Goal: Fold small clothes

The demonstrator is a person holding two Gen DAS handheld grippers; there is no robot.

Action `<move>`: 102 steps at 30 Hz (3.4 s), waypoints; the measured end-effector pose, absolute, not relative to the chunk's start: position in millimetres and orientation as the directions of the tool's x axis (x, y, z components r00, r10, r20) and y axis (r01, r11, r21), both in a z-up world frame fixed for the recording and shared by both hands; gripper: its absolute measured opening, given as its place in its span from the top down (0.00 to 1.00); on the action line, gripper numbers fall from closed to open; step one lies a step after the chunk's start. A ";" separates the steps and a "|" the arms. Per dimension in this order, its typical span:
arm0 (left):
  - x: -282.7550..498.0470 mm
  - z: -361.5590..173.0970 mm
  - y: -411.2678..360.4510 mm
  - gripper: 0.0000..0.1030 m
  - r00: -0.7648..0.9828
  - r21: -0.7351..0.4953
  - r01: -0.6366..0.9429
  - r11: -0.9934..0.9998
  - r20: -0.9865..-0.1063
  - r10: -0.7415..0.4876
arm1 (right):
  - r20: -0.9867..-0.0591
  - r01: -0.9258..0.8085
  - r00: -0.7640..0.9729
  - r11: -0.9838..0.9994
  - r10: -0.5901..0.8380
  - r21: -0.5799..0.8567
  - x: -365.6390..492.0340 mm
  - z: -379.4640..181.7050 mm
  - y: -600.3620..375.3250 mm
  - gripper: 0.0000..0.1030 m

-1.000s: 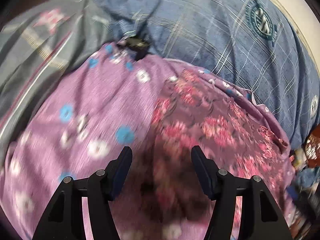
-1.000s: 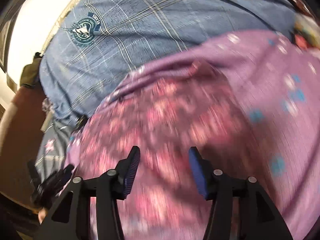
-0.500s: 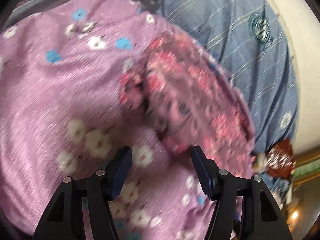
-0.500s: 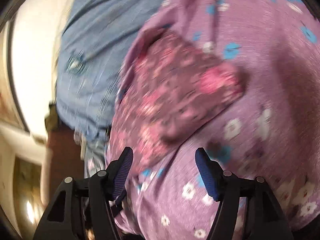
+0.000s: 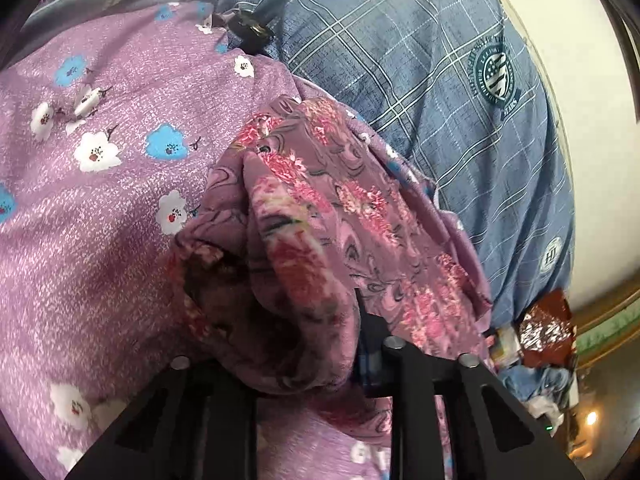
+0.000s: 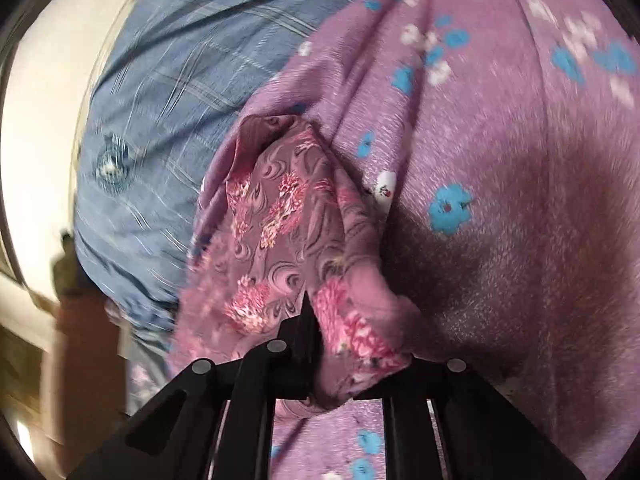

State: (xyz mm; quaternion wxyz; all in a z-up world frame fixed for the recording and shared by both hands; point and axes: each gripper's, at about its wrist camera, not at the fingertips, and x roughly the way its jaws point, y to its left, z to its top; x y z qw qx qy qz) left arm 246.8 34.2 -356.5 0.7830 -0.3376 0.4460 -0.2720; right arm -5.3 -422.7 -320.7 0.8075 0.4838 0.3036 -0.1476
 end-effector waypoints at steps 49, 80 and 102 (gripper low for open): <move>135.8 -335.3 107.7 0.84 0.513 -0.726 0.205 0.657 -0.491 -0.704 | -0.754 0.379 0.633 0.778 0.176 0.501 121.5 -322.9 -281.6 1.00; 30.1 -259.8 -192.0 0.81 0.371 -0.147 0.758 0.635 -0.704 -0.606 | -0.518 0.351 0.811 0.480 0.274 0.804 -30.1 -294.3 -479.6 0.63; 101.8 -279.4 -60.2 0.49 0.365 -0.273 0.536 0.799 -0.779 -0.511 | -0.694 0.321 0.673 0.745 0.255 0.585 17.3 -283.1 -399.8 0.84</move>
